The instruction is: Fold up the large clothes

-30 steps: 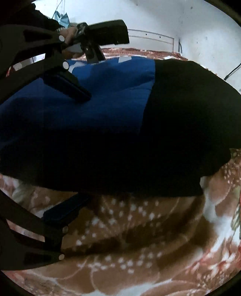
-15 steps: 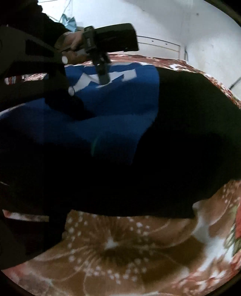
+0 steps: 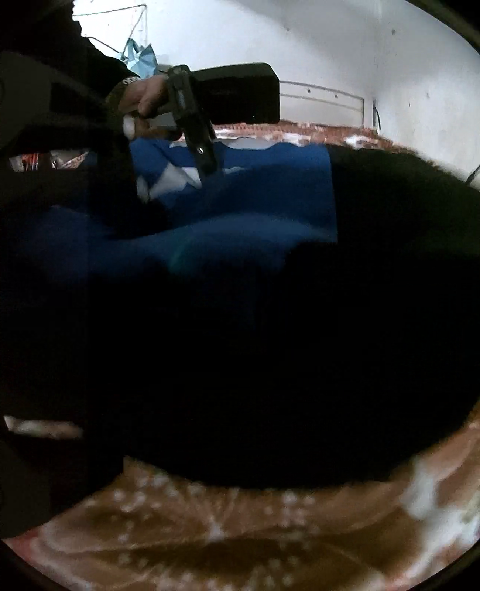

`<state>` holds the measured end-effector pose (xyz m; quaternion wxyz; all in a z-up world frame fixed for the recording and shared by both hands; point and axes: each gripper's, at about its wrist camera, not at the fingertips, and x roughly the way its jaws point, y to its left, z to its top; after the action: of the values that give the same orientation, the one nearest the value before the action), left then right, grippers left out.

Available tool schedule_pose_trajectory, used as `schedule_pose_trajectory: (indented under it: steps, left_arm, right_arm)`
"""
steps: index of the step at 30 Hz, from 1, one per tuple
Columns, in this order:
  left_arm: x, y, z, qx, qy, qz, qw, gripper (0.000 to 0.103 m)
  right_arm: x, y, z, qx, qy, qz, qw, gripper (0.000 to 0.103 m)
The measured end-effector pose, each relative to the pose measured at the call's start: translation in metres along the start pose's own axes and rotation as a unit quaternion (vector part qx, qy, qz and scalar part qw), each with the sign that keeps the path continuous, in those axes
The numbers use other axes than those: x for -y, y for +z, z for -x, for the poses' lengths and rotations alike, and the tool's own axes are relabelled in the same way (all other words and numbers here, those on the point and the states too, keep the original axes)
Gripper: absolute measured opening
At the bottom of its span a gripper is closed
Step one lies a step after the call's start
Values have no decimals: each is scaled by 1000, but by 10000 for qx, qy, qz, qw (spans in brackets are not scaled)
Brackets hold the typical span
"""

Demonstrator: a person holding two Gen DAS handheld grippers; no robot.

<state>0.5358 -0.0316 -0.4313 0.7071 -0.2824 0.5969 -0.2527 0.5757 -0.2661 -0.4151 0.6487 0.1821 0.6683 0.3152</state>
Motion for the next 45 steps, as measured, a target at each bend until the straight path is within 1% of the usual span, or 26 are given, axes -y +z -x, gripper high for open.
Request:
schedule_pose_trajectory:
  steps: [2, 6, 9, 13, 15, 17, 18, 20, 21, 23, 25, 26, 27, 28, 29, 30, 31, 32, 35, 36, 37, 38, 40, 41, 42, 45]
  left_arm:
    - [16, -3, 14, -9, -20, -233, 9997, 38]
    - [53, -6, 38, -5, -30, -451, 9990, 38]
    - [88, -16, 60, 6, 65, -581, 9983, 38]
    - [149, -37, 99, 95, 130, -845, 9963, 38]
    - [166, -45, 113, 127, 71, -942, 9954, 38]
    - [196, -62, 128, 157, -45, -1143, 9933, 38]
    - [204, -68, 132, 148, -93, -1214, 9924, 38]
    - [227, -81, 136, 63, -203, -1417, 9897, 38]
    - [244, -88, 134, -26, -268, -1569, 9872, 38]
    - [271, -102, 130, -183, -394, -1761, 9834, 38]
    - [314, -117, 116, -412, -534, -2088, 9756, 38]
    - [328, -120, 109, -500, -585, -2205, 9723, 38]
    - [355, -129, 93, -663, -688, -2424, 9655, 38]
    - [369, -132, 82, -769, -754, -2529, 9615, 38]
    - [387, -137, 68, -896, -842, -2657, 9562, 38]
    - [411, -143, 46, -1067, -980, -2817, 9485, 38]
    - [429, -148, 28, -1192, -1081, -2928, 9425, 38]
    - [447, -152, 10, -1320, -1170, -3028, 9366, 38]
    - [513, -170, -69, -1834, -1443, -3464, 9086, 38]
    - [527, -176, -83, -1925, -1490, -3550, 9026, 38]
    - [548, -187, -105, -2071, -1568, -3664, 8934, 38]
    - [564, -195, -125, -2187, -1625, -3754, 8859, 38]
    - [598, -209, -177, -2461, -1712, -3959, 8680, 38]
    - [608, -215, -190, -2555, -1726, -4029, 8617, 38]
    - [622, -222, -218, -2709, -1729, -4197, 8488, 38]
    - [635, -228, -271, -2988, -1727, -4459, 8259, 38]
  right_arm:
    - [-12, -6, 10, -2, 87, 64, 9999, 38]
    - [-32, -23, 37, 110, 43, 7, 9999, 38]
    - [-57, -37, 61, 207, 63, 16, 9998, 38]
    - [-90, -78, 108, 428, 244, 26, 9988, 38]
    - [-105, -96, 130, 585, 274, 56, 9979, 38]
    - [-115, -121, 159, 791, 291, 49, 9964, 38]
    - [-120, -138, 176, 923, 267, 17, 9954, 38]
    - [-117, -171, 206, 1115, 171, -68, 9936, 38]
    - [-118, -192, 224, 1263, 109, -173, 9918, 38]
    - [-115, -223, 249, 1494, 35, -363, 9881, 38]
    - [-104, -263, 281, 1786, -1, -624, 9819, 38]
    - [-93, -286, 300, 1950, -27, -775, 9777, 38]
    - [-80, -310, 322, 2140, -85, -919, 9725, 38]
    - [-62, -334, 348, 2327, -188, -1046, 9667, 38]
    - [-57, -344, 358, 2459, -282, -1148, 9621, 38]
    - [-49, -362, 372, 2606, -386, -1285, 9561, 38]
    - [-31, -388, 393, 2798, -461, -1554, 9463, 38]
    - [-19, -401, 404, 2908, -490, -1743, 9395, 38]
    - [27, -451, 444, 3204, -738, -2233, 9176, 38]
    - [38, -463, 451, 3279, -787, -2351, 9116, 38]
    - [59, -481, 463, 3415, -890, -2552, 9002, 38]
    - [65, -496, 475, 3483, -951, -2658, 8938, 38]
    - [95, -519, 486, 3637, -1133, -2937, 8767, 38]
    - [111, -529, 489, 3692, -1204, -3085, 8684, 38]
    - [121, -532, 491, 3723, -1226, -3183, 8632, 38]
    - [164, -544, 482, 3895, -1268, -3433, 8452, 38]
